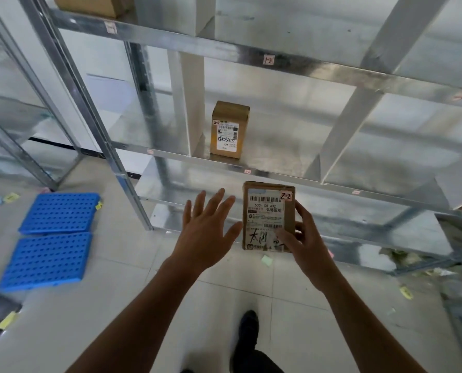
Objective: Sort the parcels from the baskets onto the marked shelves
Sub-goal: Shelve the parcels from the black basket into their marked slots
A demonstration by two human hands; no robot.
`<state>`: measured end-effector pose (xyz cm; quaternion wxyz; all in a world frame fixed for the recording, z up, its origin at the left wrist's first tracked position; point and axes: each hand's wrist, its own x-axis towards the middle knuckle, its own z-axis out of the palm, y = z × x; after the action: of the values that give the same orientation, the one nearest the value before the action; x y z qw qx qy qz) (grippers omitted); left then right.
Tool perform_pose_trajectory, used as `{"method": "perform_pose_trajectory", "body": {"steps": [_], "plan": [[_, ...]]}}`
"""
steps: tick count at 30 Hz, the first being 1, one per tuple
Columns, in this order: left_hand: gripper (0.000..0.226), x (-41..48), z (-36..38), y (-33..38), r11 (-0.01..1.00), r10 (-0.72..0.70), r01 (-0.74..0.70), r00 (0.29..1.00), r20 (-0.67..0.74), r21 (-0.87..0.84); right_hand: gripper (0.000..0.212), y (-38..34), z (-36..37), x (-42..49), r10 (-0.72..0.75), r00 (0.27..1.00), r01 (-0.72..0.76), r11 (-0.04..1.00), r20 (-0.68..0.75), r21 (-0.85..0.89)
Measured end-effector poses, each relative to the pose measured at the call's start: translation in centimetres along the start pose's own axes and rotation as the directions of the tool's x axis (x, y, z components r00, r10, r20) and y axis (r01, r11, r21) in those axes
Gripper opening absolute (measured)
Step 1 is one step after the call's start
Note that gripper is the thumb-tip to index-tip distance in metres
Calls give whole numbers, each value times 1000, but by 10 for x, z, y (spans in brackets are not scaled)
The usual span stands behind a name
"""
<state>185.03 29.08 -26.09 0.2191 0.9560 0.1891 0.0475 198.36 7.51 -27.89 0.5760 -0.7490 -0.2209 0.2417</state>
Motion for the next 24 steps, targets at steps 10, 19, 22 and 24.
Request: {"method": "perform_pose_trajectory", "body": {"steps": [10,19,22,24], "plan": [[78,113,20,15,999,2,0,999,36,-36,65,12,-40,108,2,1000,-2,997,13,71],[72,226,55,34,973,-51,67,996,79,-220,80,34,-80,216,32,997,-38,996,74,83],[62,254,67,33,950,-35,52,998,61,-309,83,43,-86,245,45,995,-51,997,88,61],[60,269,75,32,934,-12,26,999,43,-357,84,49,-87,263,48,996,-52,997,76,51]]}}
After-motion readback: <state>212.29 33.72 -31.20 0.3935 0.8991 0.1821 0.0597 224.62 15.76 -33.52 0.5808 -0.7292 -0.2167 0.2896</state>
